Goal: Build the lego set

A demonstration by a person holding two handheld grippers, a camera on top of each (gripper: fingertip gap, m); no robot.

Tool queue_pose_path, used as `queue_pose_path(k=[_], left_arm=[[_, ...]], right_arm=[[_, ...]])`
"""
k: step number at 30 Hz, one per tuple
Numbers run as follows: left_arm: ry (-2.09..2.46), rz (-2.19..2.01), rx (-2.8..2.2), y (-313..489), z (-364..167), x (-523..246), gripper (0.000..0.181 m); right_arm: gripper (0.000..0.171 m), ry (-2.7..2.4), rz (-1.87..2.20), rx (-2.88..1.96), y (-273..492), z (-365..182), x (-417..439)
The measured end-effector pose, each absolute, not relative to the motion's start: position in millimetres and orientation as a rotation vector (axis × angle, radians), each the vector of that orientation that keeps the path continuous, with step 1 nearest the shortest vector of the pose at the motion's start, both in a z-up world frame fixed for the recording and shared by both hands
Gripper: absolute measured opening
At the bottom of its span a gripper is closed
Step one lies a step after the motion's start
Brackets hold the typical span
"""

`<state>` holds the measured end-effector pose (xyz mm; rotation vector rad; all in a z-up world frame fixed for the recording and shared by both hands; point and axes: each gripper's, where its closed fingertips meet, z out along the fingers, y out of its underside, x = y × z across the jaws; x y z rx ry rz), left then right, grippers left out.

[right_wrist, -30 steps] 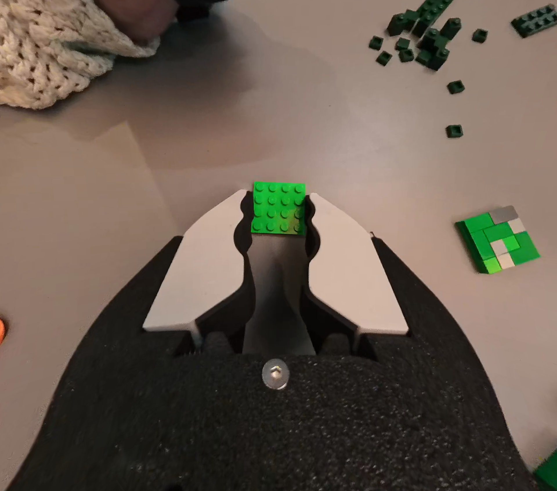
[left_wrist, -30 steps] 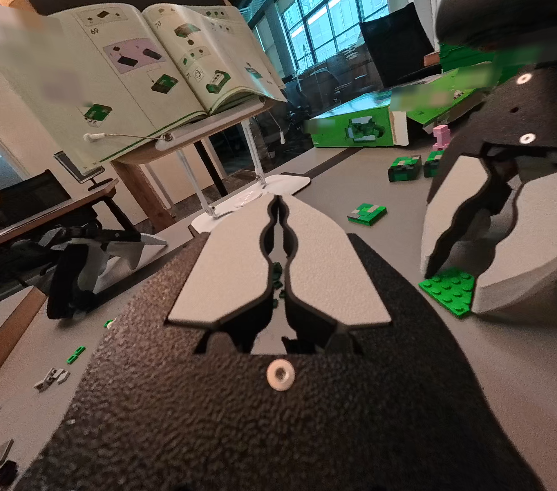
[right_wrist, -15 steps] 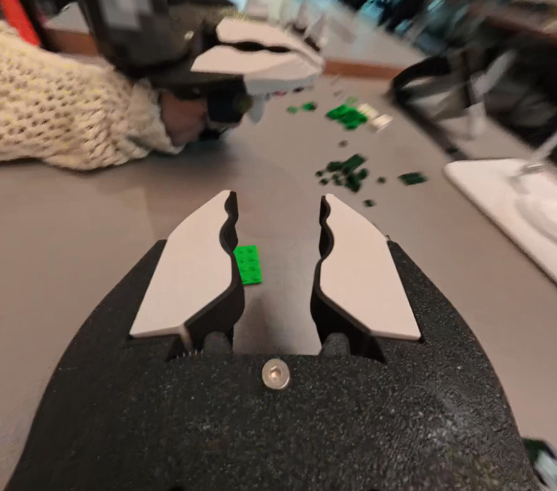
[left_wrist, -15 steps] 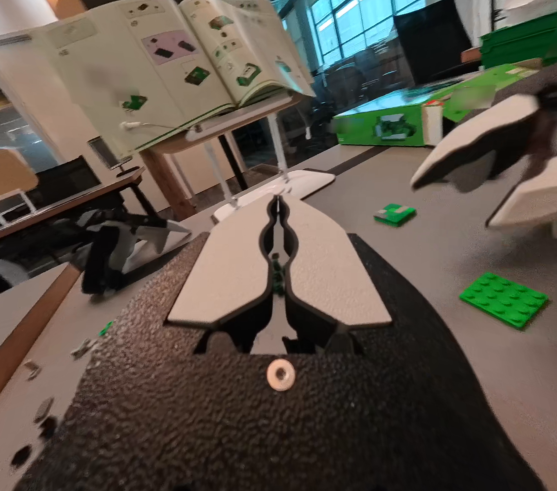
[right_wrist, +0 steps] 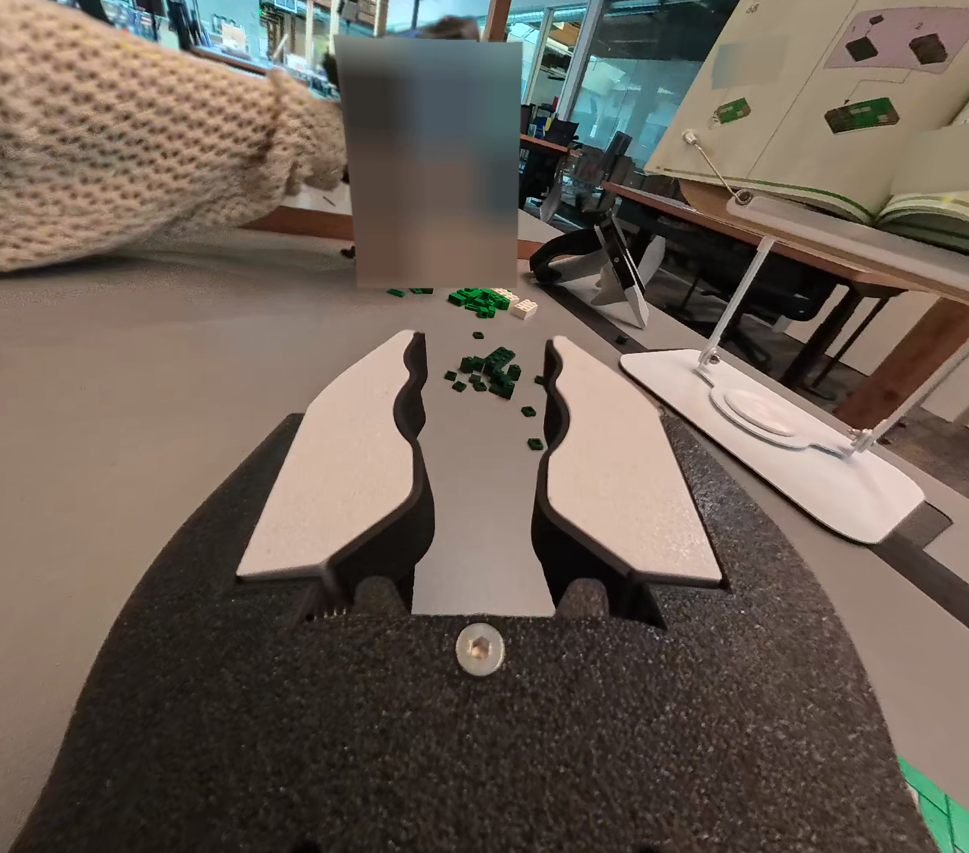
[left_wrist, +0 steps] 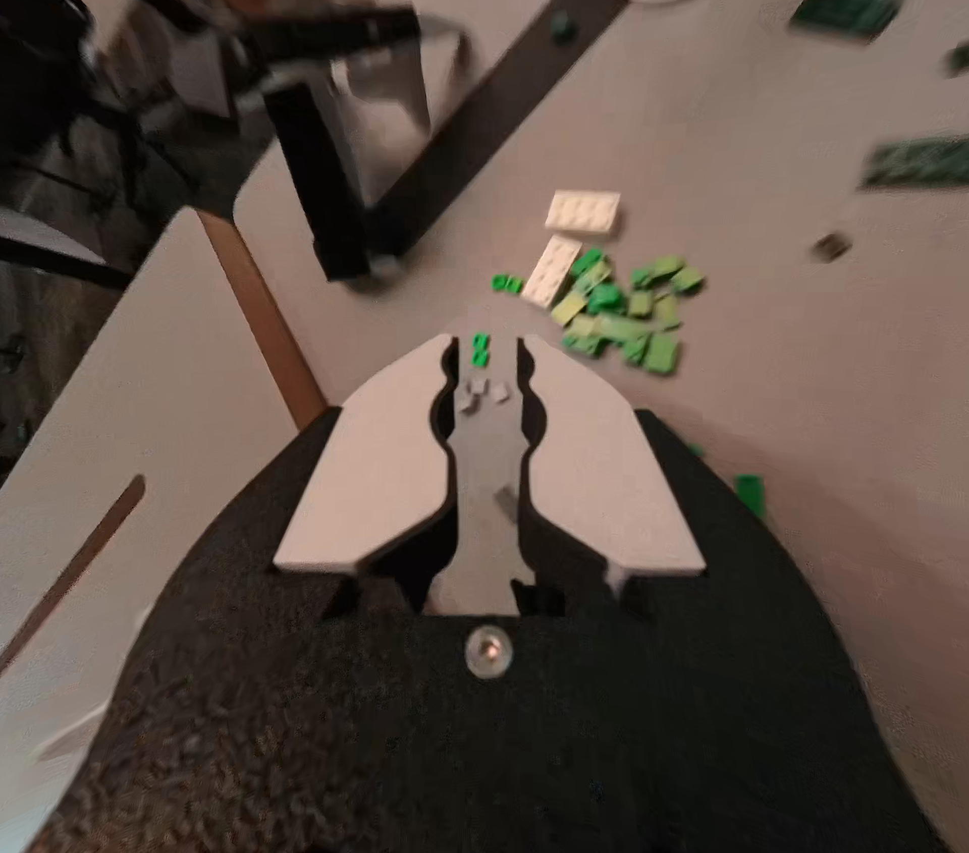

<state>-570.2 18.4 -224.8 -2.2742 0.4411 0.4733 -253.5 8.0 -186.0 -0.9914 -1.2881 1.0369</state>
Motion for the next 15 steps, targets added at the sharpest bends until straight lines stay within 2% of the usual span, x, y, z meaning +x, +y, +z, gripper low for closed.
queue_pose_path(k=[3, 15], left_arm=[[0.613, 0.431, -2.487, 21, -252, -594, 0.034], [0.742, 0.209, -2.702, 27, -282, -614, 0.028]], right_arm=[[0.038, -1.267, 1.007, -0.999, 12, -186, -252], [0.033, -1.294, 1.01, -0.994, 10, -188, -254]])
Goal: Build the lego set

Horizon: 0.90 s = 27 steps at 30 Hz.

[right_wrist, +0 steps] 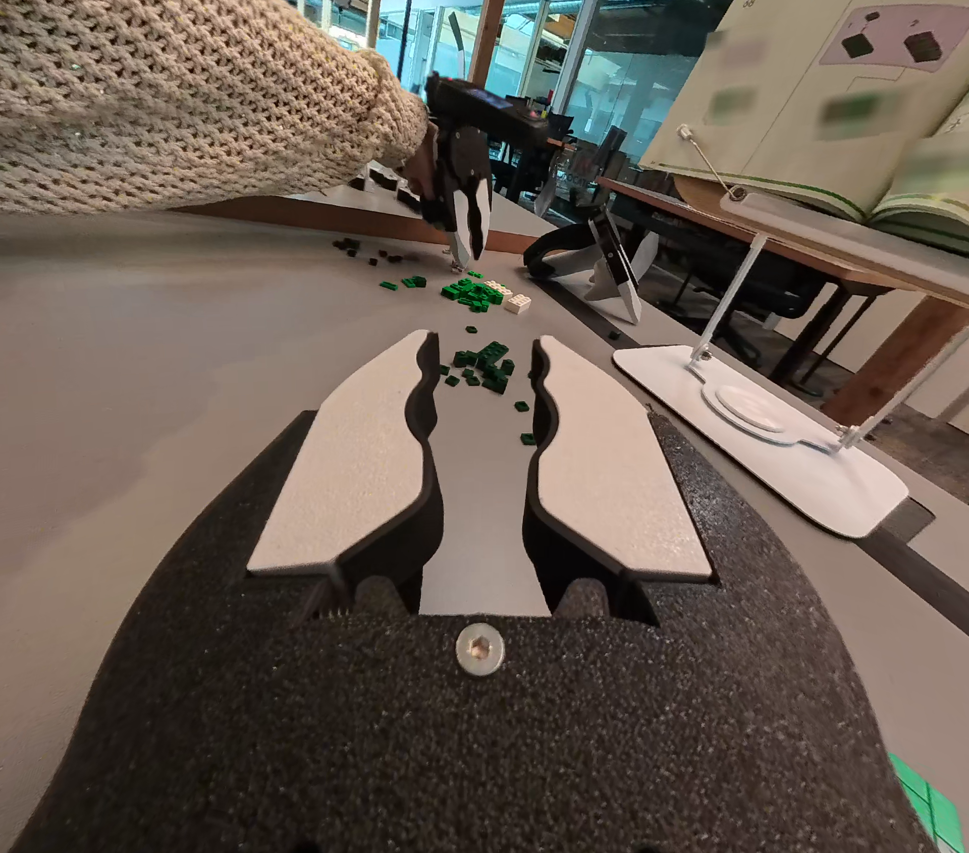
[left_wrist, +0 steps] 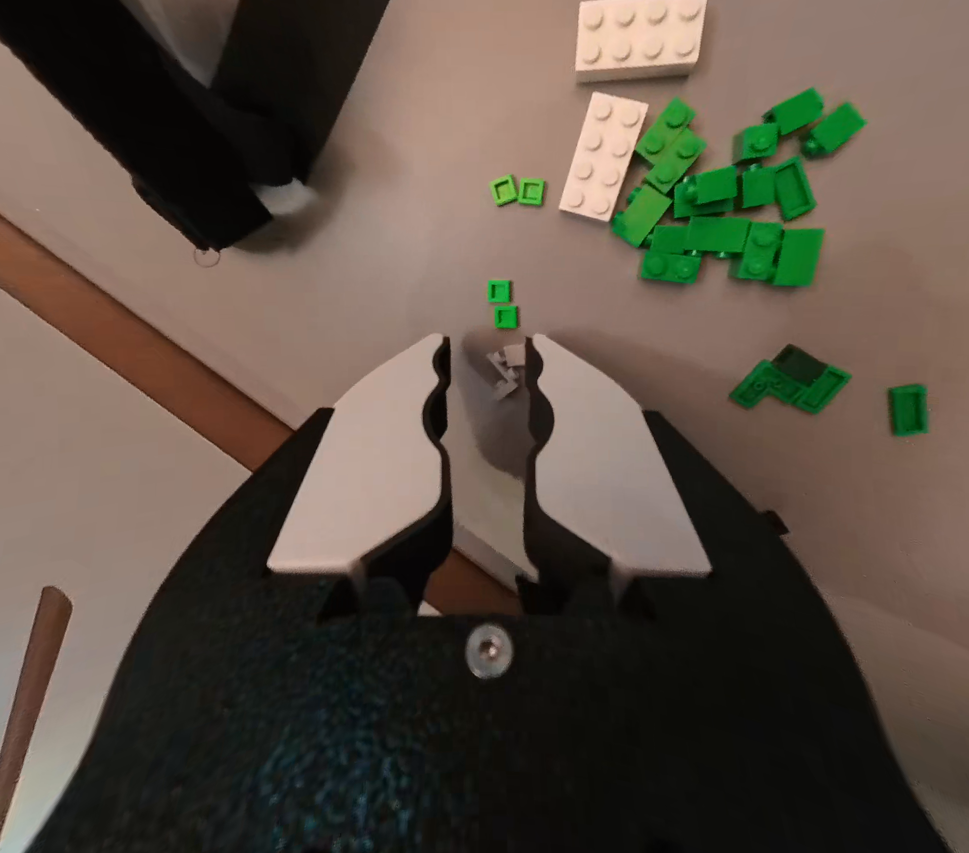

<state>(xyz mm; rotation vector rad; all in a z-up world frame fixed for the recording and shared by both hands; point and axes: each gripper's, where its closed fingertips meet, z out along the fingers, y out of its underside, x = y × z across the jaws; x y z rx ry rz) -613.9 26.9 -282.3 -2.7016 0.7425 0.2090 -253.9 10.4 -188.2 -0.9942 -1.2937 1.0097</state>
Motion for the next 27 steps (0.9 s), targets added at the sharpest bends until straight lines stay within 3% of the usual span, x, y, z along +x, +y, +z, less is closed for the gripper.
queue_pose_path(k=[27], left_arm=[[0.805, 0.17, -2.677, 29, -288, -606, 0.007]], right_arm=[[0.029, -1.343, 0.964, -0.97, 6, -193, -257]])
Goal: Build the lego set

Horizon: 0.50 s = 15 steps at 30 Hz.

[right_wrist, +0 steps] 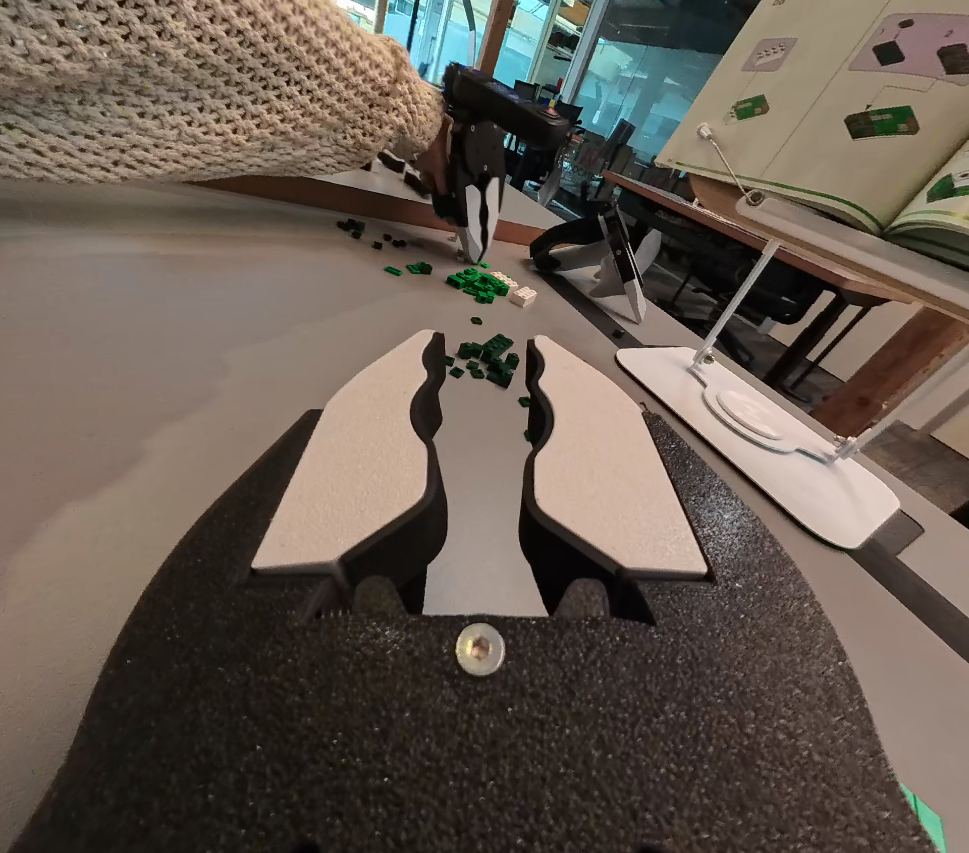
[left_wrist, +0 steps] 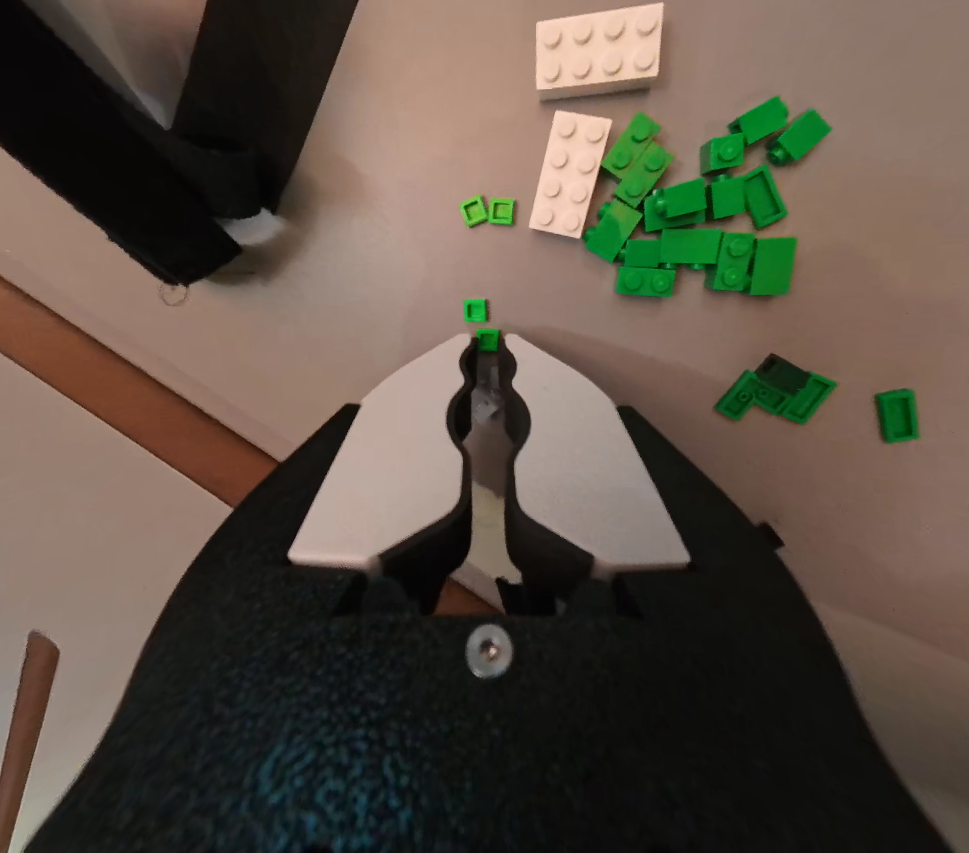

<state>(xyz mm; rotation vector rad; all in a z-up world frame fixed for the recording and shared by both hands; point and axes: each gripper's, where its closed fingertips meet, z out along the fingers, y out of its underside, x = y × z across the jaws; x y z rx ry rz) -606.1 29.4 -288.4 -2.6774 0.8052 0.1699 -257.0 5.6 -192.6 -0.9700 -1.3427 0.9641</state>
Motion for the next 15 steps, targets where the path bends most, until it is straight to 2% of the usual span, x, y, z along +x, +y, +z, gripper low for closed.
queue_pose_path(k=[3, 6, 11, 15], left_arm=[[0.756, 0.232, -2.55, 33, -272, -595, 0.007], [0.663, 0.092, -2.284, 39, -232, -535, 0.007], [0.554, -0.56, -1.942, 1, -181, -375, 0.007], [0.322, -1.071, -1.783, -33, -162, -301, 0.006]], right_arm=[[0.029, -1.339, 0.967, -0.97, 6, -192, -257], [0.029, -1.346, 0.96, -0.966, 5, -193, -257], [0.028, -1.37, 0.916, -0.915, -1, -193, -258], [0.029, -1.291, 0.848, -0.727, -16, -171, -246]])
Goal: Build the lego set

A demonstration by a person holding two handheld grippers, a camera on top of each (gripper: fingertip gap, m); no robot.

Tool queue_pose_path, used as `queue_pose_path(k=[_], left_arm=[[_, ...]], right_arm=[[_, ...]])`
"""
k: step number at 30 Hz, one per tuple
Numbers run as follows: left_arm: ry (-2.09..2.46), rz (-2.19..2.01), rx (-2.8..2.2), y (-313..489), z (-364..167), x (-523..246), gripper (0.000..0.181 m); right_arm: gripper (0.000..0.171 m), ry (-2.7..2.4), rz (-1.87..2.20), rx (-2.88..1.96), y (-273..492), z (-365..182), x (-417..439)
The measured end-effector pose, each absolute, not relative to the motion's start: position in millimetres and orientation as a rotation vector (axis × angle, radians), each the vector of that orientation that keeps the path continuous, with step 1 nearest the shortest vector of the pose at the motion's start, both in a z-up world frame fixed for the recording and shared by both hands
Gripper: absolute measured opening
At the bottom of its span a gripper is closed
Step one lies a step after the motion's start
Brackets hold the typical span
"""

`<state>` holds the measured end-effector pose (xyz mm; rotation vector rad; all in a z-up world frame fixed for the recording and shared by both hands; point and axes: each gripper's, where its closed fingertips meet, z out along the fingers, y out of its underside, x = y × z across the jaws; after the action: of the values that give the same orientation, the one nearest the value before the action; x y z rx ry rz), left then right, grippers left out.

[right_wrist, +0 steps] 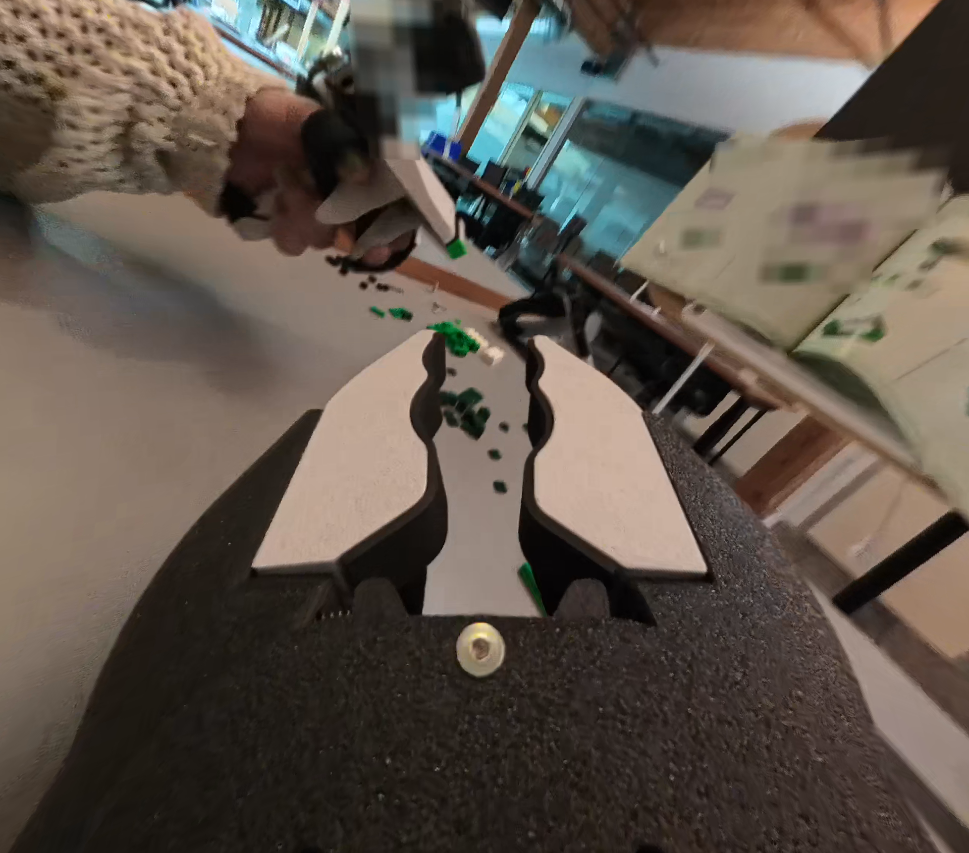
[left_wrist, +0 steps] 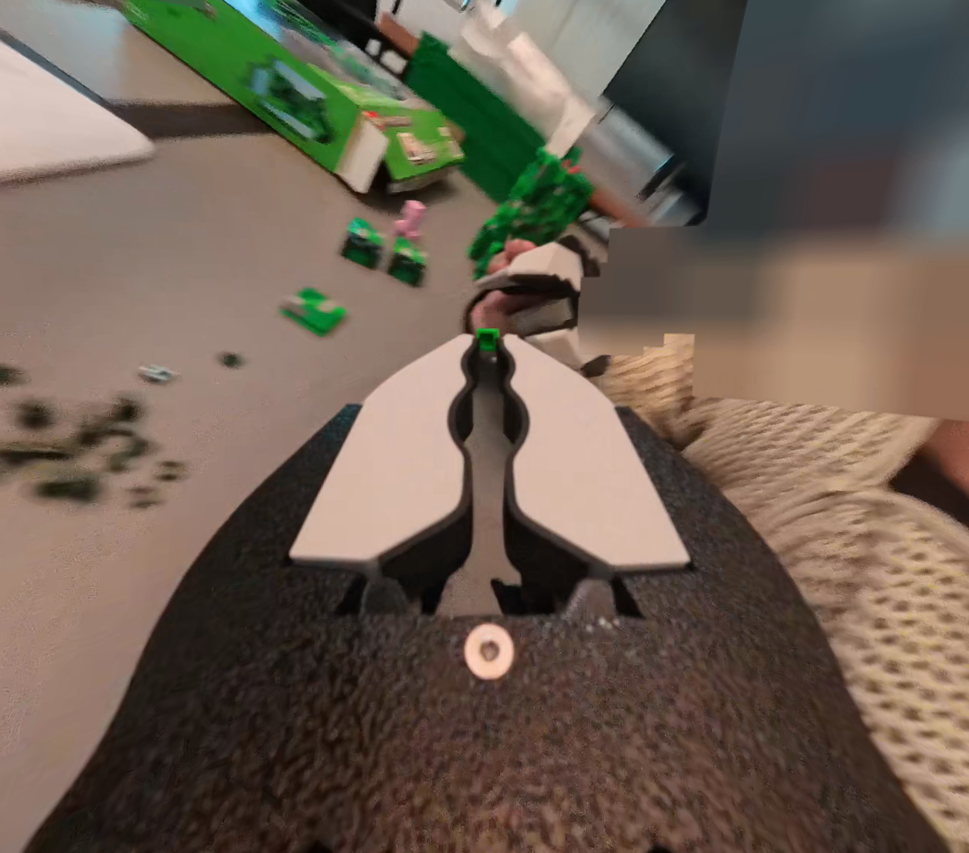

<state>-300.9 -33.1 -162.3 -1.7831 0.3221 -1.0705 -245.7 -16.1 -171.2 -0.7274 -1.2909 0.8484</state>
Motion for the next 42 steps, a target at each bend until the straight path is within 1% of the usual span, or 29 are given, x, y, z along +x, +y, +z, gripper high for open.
queue_pose_path(k=[1, 4, 8, 13, 18, 21, 23, 25, 26, 28, 31, 35, 40, 42], left_arm=[[0.251, -1.169, -1.767, -39, -162, -291, 0.0], [0.076, -1.391, -1.693, -53, -162, -273, 0.0], [-0.023, -1.436, -1.62, -59, -166, -269, 0.0], [-0.052, -1.507, -1.636, -62, -176, -256, 0.0], [-0.038, -1.596, -1.672, -65, -184, -246, 0.0], [-0.024, -1.62, -1.694, -67, -187, -244, 0.0], [-0.009, -1.618, -1.698, -68, -186, -244, 0.0], [-0.005, -1.618, -1.69, -68, -184, -246, 0.0], [-0.007, -1.599, -1.699, -68, -184, -247, 0.0], [-0.005, -1.537, -1.73, -67, -188, -251, 0.0], [0.012, -1.381, -1.8, -66, -196, -260, 0.0], [0.112, -0.934, -2.007, -68, -222, -280, 0.0], [0.4, -0.201, -2.293, -87, -262, -311, 0.027], [0.544, 0.047, -2.327, -92, -269, -322, 0.027]], right_arm=[[0.027, -1.264, 0.827, -0.681, -21, -165, -242], [0.026, -1.291, 0.833, -0.564, -47, -162, -241], [0.028, -1.384, 0.847, -0.498, -68, -173, -247], [0.027, -1.428, 0.844, -0.543, -64, -181, -254], [0.014, -1.477, 0.986, -0.574, -67, -185, -252], [0.012, -1.482, 1.019, -0.567, -69, -185, -251], [0.003, -1.489, 1.01, -0.549, -70, -186, -250], [0.004, -1.483, 0.991, -0.539, -70, -186, -250], [0.007, -1.479, 1.001, -0.542, -69, -185, -250], [0.012, -1.458, 1.01, -0.579, -62, -183, -249], [0.012, -1.393, 1.003, -0.646, -45, -178, -246], [0.01, -1.334, 0.969, -0.729, -28, -177, -248], [0.009, -1.329, 0.956, -0.762, -23, -180, -251], [0.009, -1.324, 0.969, -0.776, -21, -179, -251]])
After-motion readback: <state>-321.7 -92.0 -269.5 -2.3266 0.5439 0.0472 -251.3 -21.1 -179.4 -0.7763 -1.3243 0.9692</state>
